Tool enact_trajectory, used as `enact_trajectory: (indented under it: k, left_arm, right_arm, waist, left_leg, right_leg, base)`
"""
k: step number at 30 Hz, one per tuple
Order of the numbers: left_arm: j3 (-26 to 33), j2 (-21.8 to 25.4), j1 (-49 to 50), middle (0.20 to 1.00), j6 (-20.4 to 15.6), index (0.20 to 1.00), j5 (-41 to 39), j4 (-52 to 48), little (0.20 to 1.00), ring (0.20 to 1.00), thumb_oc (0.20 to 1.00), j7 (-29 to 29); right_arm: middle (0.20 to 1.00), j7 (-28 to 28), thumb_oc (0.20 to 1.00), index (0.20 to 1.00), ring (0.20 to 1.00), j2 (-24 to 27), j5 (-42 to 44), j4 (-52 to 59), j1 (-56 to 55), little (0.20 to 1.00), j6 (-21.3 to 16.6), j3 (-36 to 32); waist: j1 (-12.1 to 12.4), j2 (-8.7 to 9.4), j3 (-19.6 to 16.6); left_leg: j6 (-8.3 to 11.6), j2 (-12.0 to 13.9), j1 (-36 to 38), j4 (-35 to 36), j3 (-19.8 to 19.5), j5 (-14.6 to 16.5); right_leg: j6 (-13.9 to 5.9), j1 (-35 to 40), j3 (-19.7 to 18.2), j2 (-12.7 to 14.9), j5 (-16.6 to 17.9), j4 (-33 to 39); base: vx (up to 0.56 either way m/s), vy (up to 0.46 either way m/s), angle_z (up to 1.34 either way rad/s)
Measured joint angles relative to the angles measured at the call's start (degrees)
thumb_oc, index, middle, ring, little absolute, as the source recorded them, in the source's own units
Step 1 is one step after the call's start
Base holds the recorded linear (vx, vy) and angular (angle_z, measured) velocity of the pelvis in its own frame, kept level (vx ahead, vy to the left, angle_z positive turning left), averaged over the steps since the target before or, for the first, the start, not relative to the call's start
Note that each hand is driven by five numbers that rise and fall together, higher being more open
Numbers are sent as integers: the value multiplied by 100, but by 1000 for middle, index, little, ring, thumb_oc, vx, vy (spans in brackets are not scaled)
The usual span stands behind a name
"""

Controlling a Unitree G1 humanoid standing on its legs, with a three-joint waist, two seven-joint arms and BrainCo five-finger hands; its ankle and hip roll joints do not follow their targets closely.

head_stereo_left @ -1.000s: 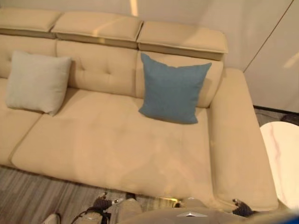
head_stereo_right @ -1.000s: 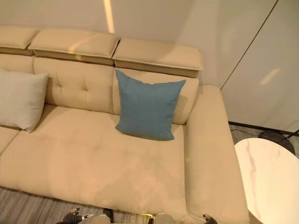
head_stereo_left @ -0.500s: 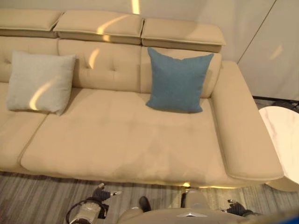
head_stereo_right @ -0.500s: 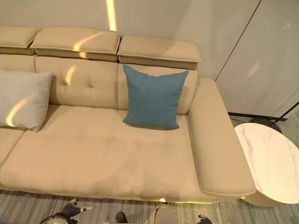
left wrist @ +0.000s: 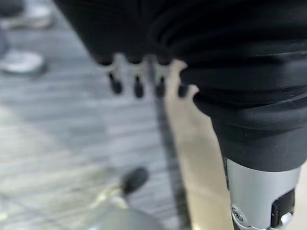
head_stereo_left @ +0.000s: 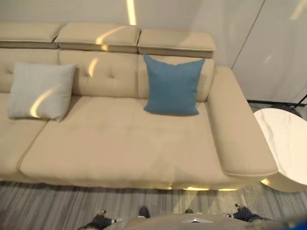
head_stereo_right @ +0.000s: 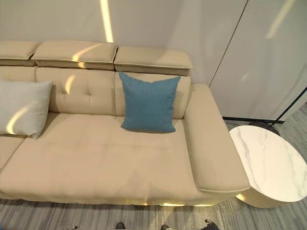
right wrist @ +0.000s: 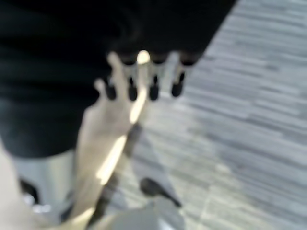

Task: Pick up all the scattered cushions and arrange them neatly on the sofa.

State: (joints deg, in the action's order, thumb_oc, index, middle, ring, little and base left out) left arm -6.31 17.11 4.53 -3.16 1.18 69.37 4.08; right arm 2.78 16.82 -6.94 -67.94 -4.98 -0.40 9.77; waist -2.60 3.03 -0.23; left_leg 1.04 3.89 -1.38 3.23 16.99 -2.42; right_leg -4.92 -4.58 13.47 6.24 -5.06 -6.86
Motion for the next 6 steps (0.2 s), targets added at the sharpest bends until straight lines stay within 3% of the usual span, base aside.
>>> enact_trajectory:
  k: [6]
  left_arm:
    - [-80,-75,-140,1000,1,1000,6,-7,1000,1000,1000,0]
  right_arm:
    - [1000,18,1000,1000,1000,3,1,-61,-66,1000,1,-6]
  waist:
    - [-118,-100,-26]
  left_leg:
    - [-38,6,78,-25,-9,-20]
  right_leg:
    - [46,90,4,-5,-42,-8]
  base:
    - [0,0,0]
